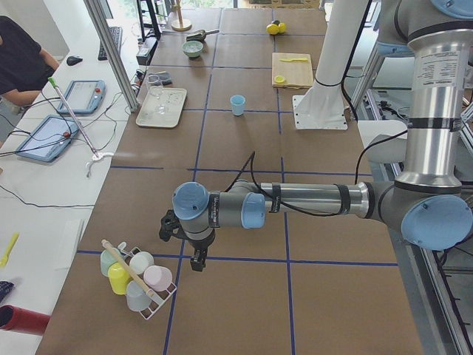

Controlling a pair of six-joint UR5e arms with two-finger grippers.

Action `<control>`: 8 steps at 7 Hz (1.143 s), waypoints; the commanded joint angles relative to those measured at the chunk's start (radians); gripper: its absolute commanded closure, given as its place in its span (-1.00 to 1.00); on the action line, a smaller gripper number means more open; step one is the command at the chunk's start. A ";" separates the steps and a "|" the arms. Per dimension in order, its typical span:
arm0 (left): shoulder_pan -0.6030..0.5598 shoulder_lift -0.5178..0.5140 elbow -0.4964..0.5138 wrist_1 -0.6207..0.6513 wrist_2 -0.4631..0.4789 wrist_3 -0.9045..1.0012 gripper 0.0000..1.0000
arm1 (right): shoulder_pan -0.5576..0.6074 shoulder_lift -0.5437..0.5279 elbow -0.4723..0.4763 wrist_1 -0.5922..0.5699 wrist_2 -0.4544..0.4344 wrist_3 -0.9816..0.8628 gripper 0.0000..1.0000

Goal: Squeeze lemon into cup

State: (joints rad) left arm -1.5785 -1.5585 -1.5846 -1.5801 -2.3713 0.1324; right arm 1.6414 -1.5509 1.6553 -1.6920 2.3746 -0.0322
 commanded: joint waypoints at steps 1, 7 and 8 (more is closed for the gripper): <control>0.000 0.000 0.000 -0.001 0.000 -0.002 -1.00 | 0.000 0.000 0.000 0.000 0.000 0.000 -1.00; 0.000 0.000 -0.005 -0.006 0.000 -0.040 -1.00 | 0.000 -0.001 0.000 0.000 0.000 0.000 -1.00; 0.000 0.000 -0.005 -0.006 0.000 -0.040 -1.00 | 0.000 0.000 0.000 0.000 0.000 0.000 -1.00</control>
State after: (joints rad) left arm -1.5785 -1.5585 -1.5883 -1.5848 -2.3716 0.0957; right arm 1.6414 -1.5514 1.6552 -1.6920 2.3746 -0.0322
